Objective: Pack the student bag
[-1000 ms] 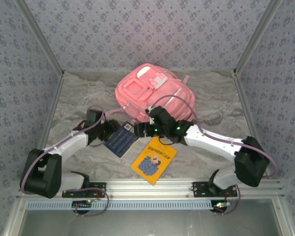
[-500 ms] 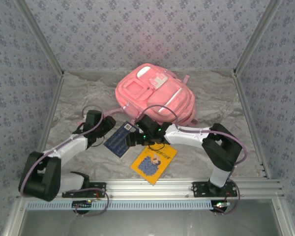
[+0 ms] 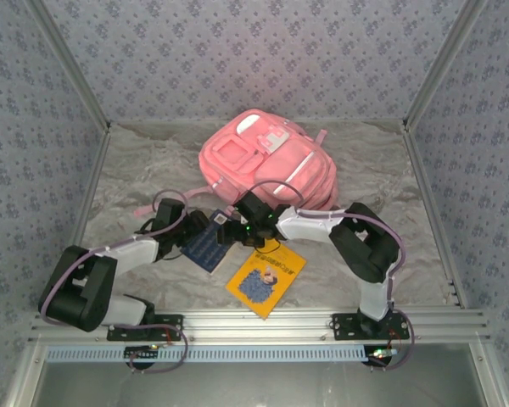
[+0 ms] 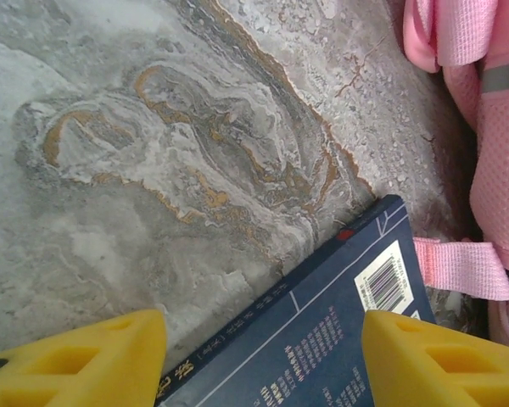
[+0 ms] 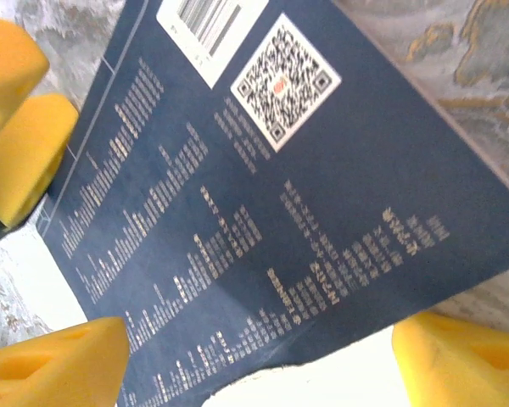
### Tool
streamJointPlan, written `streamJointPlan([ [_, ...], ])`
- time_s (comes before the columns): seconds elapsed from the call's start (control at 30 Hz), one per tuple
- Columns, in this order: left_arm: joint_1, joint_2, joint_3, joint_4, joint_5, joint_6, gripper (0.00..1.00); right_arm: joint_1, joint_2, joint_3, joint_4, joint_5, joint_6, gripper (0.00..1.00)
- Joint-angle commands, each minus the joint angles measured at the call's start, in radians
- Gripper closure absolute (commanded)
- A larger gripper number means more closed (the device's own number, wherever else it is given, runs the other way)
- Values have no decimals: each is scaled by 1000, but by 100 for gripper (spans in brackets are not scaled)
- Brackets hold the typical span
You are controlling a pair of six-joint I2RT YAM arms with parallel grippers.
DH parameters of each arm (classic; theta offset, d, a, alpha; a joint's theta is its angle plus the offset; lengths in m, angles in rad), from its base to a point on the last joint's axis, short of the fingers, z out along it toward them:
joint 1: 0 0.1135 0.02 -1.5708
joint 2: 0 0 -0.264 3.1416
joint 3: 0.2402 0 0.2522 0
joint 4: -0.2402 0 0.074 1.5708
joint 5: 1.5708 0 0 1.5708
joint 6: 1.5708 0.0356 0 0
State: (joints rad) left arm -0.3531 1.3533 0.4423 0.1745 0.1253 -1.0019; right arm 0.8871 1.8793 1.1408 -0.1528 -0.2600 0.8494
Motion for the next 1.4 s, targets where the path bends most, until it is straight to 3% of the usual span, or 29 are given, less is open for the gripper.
streamJointPlan([
  [0.0,-10,4,-49,24,174,-53,38,-27,30,38,-20,-15,12,17],
  [0.23,-9,-81,-134,12,262,-87,38,-65,54,24,53,-90,45,17],
  [0.47,-9,-259,-150,-132,178,-39,38,-72,74,-7,183,-184,113,20],
  [1.03,-7,-284,-155,-180,98,14,39,-39,-7,-62,310,-234,220,49],
  [1.37,-7,-332,-134,-244,77,42,40,-26,20,-44,265,-227,208,76],
])
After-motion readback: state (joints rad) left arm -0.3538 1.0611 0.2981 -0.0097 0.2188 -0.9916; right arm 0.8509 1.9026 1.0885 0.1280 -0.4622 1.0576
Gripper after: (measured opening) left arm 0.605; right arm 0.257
